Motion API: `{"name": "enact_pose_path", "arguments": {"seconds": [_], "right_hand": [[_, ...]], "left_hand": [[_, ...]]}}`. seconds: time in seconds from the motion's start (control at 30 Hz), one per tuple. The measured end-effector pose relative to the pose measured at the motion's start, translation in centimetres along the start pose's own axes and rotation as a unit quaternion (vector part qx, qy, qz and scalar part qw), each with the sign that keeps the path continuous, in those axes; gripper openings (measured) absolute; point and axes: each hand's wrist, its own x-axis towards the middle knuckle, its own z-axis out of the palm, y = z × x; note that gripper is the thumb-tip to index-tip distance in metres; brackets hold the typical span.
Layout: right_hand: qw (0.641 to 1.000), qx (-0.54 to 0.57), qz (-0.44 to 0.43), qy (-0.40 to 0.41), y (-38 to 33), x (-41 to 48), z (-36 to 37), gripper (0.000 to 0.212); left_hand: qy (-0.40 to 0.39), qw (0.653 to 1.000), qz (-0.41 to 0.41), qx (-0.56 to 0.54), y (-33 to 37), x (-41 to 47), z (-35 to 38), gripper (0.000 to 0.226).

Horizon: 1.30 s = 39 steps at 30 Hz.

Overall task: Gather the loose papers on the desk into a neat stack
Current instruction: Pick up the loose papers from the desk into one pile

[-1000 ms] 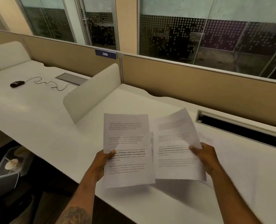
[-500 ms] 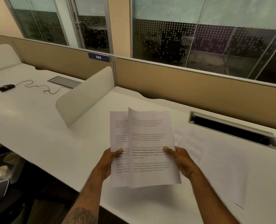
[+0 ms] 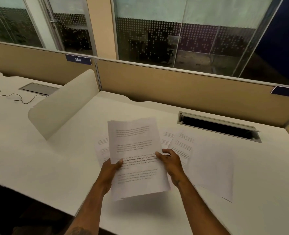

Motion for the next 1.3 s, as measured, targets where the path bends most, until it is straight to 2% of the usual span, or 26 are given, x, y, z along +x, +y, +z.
{"name": "enact_pose_path", "arguments": {"seconds": [0.1, 0.2, 0.27, 0.33, 0.43, 0.6, 0.67, 0.77, 0.87, 0.97, 1.07, 1.13, 1.3], "right_hand": [[0.981, -0.115, 0.035, 0.151, 1.9, 0.3, -4.9, 0.039], [0.911, -0.258, 0.119, 0.298, 5.5, -0.2, -10.8, 0.048], [0.864, -0.319, 0.201, 0.334, 7.4, -0.6, -14.0, 0.059], [0.844, -0.341, 0.249, 0.332, 8.4, -1.0, -16.0, 0.068], [0.847, -0.334, 0.259, 0.323, 9.2, -0.7, -17.1, 0.069], [0.879, -0.165, 0.279, 0.349, 9.5, 0.6, -18.9, 0.048], [0.887, -0.093, 0.244, 0.380, 9.1, 0.5, -19.2, 0.044], [0.878, -0.018, 0.084, 0.472, 6.0, 0.1, -18.8, 0.038], [0.836, -0.095, -0.116, 0.527, 1.7, -0.3, -17.9, 0.025], [0.769, -0.271, -0.297, 0.497, -0.8, -1.0, -16.6, 0.026], [0.734, -0.405, -0.341, 0.426, -0.2, -1.3, -14.6, 0.024], [0.740, -0.461, -0.321, 0.368, 1.6, -1.5, -12.9, 0.029], [0.806, -0.527, -0.177, 0.204, 8.0, -1.8, -9.9, 0.021]], "left_hand": [[-0.004, 1.000, -0.007, -0.013, -0.5, 0.3, 1.1, 0.039], [-0.007, 1.000, -0.012, -0.021, -0.8, 0.5, 2.2, 0.040], [-0.003, 1.000, -0.011, -0.022, -0.9, 0.6, 2.9, 0.036], [0.002, 1.000, -0.008, -0.017, -1.1, 0.6, 3.7, 0.034], [0.017, 1.000, -0.013, -0.006, -1.2, 0.6, 4.5, 0.035], [0.031, 0.999, -0.011, -0.003, -1.4, -0.2, 5.0, 0.033], [0.032, 0.999, -0.012, -0.003, -1.2, -0.3, 4.9, 0.035], [0.031, 0.999, -0.009, 0.004, -0.7, -0.4, 4.7, 0.037], [0.027, 1.000, -0.006, 0.005, 0.1, -0.2, 4.4, 0.037], [0.020, 1.000, 0.004, 0.008, 0.6, 0.1, 4.0, 0.038], [0.021, 1.000, 0.006, 0.003, 0.7, 0.3, 3.6, 0.036], [0.022, 1.000, 0.007, 0.007, 0.6, 0.4, 3.3, 0.036], [0.029, 1.000, 0.001, 0.008, 0.4, 0.4, 2.6, 0.036]]}}
